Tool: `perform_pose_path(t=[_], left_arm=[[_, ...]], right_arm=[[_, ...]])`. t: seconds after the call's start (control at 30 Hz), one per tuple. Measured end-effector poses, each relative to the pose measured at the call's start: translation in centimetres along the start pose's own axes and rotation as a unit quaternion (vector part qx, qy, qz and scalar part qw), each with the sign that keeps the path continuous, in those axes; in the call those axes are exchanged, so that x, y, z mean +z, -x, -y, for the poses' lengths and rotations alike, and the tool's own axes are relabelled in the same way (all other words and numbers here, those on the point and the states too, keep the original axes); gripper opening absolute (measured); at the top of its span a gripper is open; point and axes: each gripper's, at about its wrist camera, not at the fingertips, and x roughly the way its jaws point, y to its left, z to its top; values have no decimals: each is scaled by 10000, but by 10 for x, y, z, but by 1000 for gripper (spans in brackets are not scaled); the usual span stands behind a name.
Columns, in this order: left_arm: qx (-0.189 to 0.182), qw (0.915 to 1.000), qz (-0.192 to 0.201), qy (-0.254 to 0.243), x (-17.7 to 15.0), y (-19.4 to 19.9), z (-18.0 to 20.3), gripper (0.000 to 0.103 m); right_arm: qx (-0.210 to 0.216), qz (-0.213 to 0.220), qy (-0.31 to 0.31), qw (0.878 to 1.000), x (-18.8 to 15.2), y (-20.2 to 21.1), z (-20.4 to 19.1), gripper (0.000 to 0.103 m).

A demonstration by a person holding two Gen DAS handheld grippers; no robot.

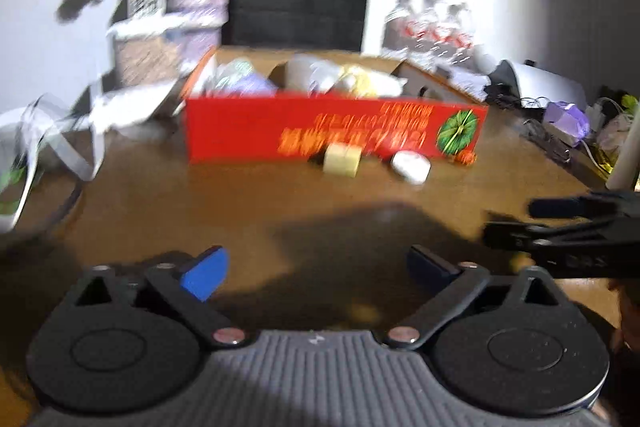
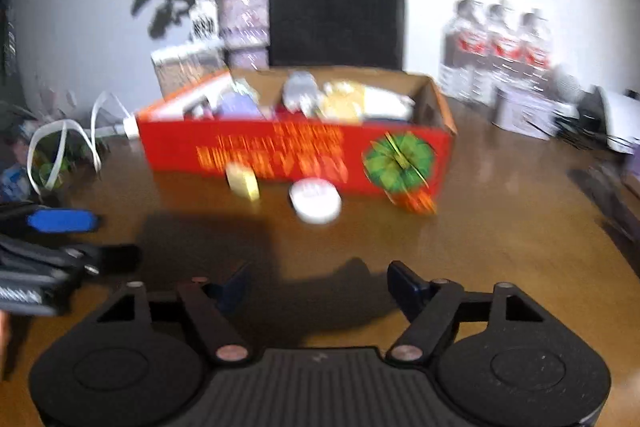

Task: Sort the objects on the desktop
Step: 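Grasp the yellow soap bar with the left tool while the right tool grasps the white round tin lid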

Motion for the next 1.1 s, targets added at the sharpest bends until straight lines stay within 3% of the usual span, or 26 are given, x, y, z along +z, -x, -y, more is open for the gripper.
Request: perform_pose_path(t=[0.07,0.17,0.3,0.43,0.9,0.93,1.0,1.1], left_arm=[[-70,9997,99,-203,17,-16,0,84],[-149,9992,77,-369,37,-44,-3,80],[-278,9990,-214,-275,52,-78,-7,65],[-344,9987,-357,-153,54,-96,-8,63],[-118,9984,-416,367,57,-111,10,63],[-97,9984,-396,402,57,-112,13,60],[134,9989,-337,294,56,-113,18,32],[160,9989,-302,319,53,-110,21,31]], right_arm=[[206,-88,-112,9997,16,-23,3,68],[54,-230,182,9996,31,-55,-2,60],[9,-324,411,9986,36,-79,-4,57],[67,-304,476,9984,38,-84,-6,39],[163,-256,397,9988,23,-58,6,38],[158,-248,389,9988,21,-56,7,38],[145,-222,353,9990,19,-53,9,38],[147,-159,341,9992,16,-48,10,38]])
